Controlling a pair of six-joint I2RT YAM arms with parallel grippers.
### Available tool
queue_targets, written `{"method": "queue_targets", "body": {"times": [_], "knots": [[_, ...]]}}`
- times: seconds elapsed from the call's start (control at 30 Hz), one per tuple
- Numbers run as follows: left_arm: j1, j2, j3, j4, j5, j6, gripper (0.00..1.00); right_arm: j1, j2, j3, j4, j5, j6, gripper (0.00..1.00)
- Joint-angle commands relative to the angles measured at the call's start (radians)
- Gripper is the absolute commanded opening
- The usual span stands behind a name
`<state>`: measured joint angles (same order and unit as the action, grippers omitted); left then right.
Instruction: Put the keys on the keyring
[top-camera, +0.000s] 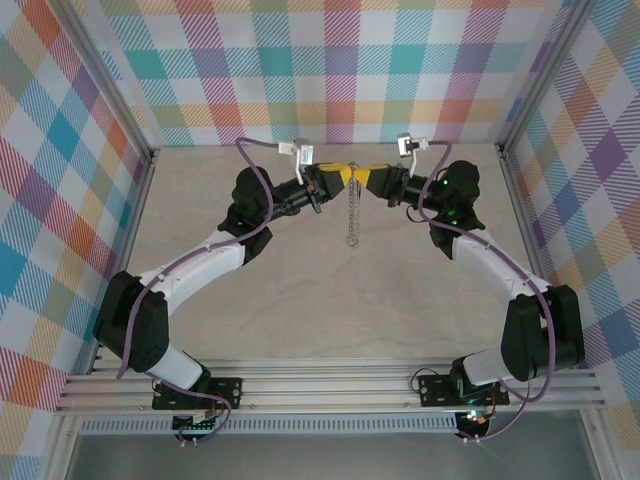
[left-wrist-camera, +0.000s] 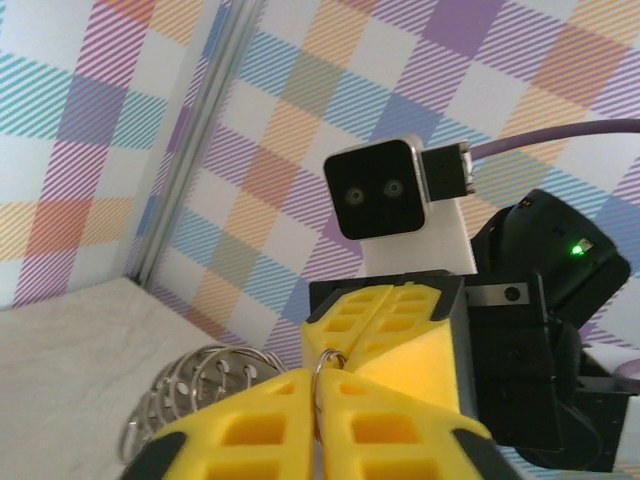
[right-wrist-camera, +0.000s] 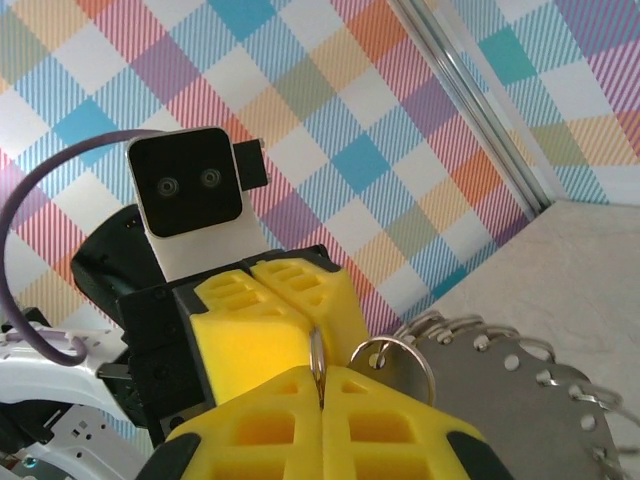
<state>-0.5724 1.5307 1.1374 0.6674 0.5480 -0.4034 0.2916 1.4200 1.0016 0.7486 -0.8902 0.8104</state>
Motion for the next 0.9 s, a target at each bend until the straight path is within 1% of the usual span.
{"method": "queue_targets", "body": {"times": [0.0, 0.03, 0.2, 0.27, 0.33, 0.53, 0.67, 0.8, 0.87], "knots": [[0.042, -0.061, 0.071, -0.108, -0.031, 0.072, 0.19, 0.006, -0.030, 0.052, -0.136, 0.027, -0.080, 0.00], [0.050, -0.070, 0.078, -0.138, -0.031, 0.081, 0.26, 0.005, -0.033, 0.058, -0.167, 0.030, -0.095, 0.00], [0.090, -0.118, 0.097, -0.258, -0.056, 0.146, 0.46, 0.005, -0.041, 0.072, -0.263, 0.055, -0.135, 0.00], [0.114, -0.124, 0.113, -0.299, -0.057, 0.162, 0.51, 0.006, -0.044, 0.074, -0.293, 0.066, -0.147, 0.00], [0.143, -0.122, 0.134, -0.330, -0.026, 0.164, 0.55, 0.006, -0.048, 0.077, -0.328, 0.074, -0.160, 0.00], [0.214, -0.084, 0.203, -0.456, 0.096, 0.199, 0.60, 0.007, -0.053, 0.111, -0.480, 0.070, -0.242, 0.00], [0.260, -0.045, 0.222, -0.486, 0.192, 0.200, 0.63, 0.007, -0.040, 0.154, -0.574, 0.059, -0.282, 0.00], [0.275, 0.018, 0.290, -0.544, 0.305, 0.201, 0.63, 0.007, -0.018, 0.209, -0.662, 0.034, -0.327, 0.00], [0.275, 0.047, 0.330, -0.581, 0.363, 0.208, 0.63, 0.008, -0.003, 0.252, -0.736, 0.015, -0.365, 0.00]]}}
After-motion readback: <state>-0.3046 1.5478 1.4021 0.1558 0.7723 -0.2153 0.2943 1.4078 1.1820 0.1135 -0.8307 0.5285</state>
